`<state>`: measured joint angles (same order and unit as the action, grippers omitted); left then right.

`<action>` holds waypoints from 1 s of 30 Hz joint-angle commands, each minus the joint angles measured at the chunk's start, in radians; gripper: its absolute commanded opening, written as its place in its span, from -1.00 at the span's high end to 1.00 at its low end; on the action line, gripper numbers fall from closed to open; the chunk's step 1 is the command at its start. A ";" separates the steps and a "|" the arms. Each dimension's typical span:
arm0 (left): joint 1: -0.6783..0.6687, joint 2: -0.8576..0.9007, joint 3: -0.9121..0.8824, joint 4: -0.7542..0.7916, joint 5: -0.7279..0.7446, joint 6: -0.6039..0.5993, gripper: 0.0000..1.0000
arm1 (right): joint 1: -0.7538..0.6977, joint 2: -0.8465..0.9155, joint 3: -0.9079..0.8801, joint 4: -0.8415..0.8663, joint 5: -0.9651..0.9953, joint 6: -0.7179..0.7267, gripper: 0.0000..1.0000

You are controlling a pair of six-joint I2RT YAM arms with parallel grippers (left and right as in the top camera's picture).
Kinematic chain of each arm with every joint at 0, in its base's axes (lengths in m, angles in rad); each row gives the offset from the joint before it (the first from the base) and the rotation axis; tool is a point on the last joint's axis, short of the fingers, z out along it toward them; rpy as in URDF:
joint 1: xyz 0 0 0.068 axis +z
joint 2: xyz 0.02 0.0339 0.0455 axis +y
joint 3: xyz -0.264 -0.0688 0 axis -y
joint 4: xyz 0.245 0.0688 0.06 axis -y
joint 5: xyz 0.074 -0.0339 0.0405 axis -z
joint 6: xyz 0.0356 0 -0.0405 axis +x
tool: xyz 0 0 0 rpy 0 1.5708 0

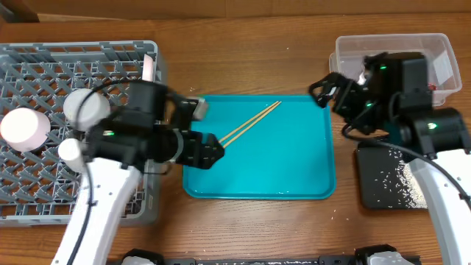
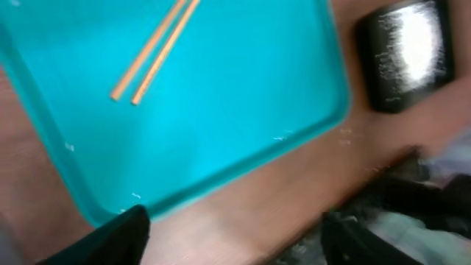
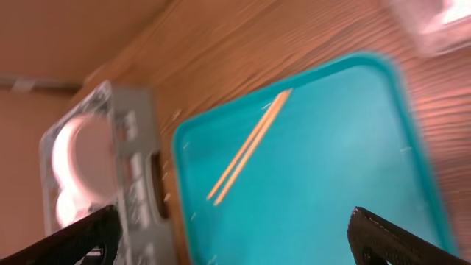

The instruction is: Sort waste into correct bins and load items into the dishwasher

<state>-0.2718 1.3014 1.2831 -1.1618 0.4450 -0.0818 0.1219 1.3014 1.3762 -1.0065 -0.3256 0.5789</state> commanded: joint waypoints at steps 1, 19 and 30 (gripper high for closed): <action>-0.106 0.058 0.000 0.068 -0.311 -0.099 -0.37 | -0.046 0.006 0.005 0.002 0.067 -0.011 -0.99; -0.180 0.485 0.000 0.497 -0.400 0.256 -0.19 | -0.051 0.015 0.005 0.002 0.067 -0.011 -0.99; -0.181 0.595 0.000 0.575 -0.357 0.296 -0.08 | -0.051 0.015 0.005 0.002 0.067 -0.011 -0.99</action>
<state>-0.4458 1.8847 1.2831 -0.6079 0.0597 0.1810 0.0727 1.3159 1.3762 -1.0100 -0.2699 0.5758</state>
